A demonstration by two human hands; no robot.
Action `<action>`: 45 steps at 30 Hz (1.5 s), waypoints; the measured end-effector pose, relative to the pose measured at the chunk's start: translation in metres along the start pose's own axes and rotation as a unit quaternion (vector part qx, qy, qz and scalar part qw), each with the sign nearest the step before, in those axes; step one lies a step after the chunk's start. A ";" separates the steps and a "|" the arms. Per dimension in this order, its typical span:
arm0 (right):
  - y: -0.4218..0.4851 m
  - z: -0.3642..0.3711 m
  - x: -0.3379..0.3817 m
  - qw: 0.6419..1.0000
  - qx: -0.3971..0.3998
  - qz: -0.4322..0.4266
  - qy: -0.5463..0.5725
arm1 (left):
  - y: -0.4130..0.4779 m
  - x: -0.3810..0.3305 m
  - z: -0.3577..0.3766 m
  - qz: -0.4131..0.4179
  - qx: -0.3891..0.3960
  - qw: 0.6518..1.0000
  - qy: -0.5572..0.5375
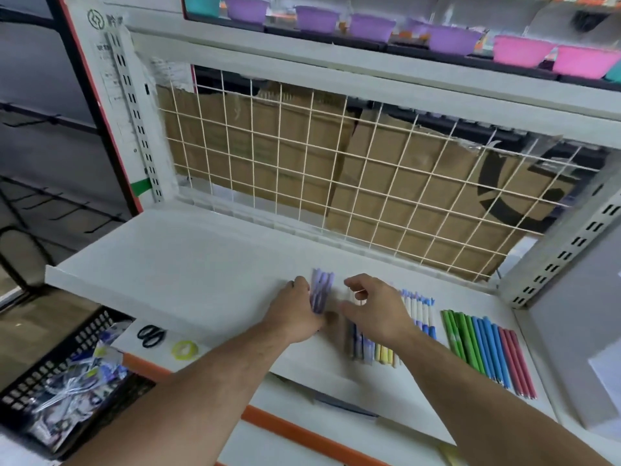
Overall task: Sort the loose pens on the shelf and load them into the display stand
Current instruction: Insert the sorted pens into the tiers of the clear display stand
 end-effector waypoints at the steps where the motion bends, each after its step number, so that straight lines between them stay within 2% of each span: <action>1: 0.004 0.001 -0.001 1.000 -0.001 0.001 0.001 | 0.002 -0.002 0.000 -0.009 -0.001 1.000 -0.002; 7: 0.016 0.004 -0.008 1.000 -0.004 0.008 0.019 | 0.017 -0.008 0.000 -0.005 -0.053 0.996 0.069; 11: 0.021 0.004 -0.014 0.999 -0.008 0.022 0.042 | 0.026 -0.010 0.004 -0.023 -0.061 0.993 0.098; 21: 0.006 -0.006 -0.020 0.996 -0.024 0.044 0.072 | 0.023 -0.020 0.003 0.022 -0.068 0.968 0.242; 24: -0.009 -0.016 -0.022 0.995 -0.041 0.057 0.074 | 0.014 -0.025 -0.007 0.017 -0.056 0.983 0.176; 27: -0.024 -0.028 -0.023 0.994 -0.052 0.066 0.071 | 0.008 -0.029 -0.011 0.007 -0.009 0.995 0.104; 29: -0.033 -0.038 -0.024 0.993 -0.061 0.070 0.071 | 0.009 -0.031 -0.009 -0.024 0.006 1.000 -0.001; 32: -0.045 -0.057 -0.025 0.992 -0.074 0.070 0.068 | -0.002 -0.046 0.004 -0.036 0.050 0.986 -0.155; 34: -0.053 -0.072 -0.026 0.993 -0.080 0.065 0.063 | -0.021 -0.066 0.015 -0.008 0.073 0.978 -0.196; 38: -0.070 -0.104 -0.034 0.990 -0.103 0.053 0.075 | -0.055 -0.106 0.037 0.053 0.064 0.966 -0.243; 45: -0.116 -0.180 -0.051 0.983 -0.156 0.022 0.098 | -0.123 -0.179 0.081 0.098 0.084 0.942 -0.310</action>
Point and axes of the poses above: each hand's wrist, its own y-axis towards the middle knuckle, its own z-axis out of the palm, x = y × z, the point moved 4 cm from there along y, towards the middle knuckle, and after that the axes turned 15 degrees about -z, right-handed, at the moved point
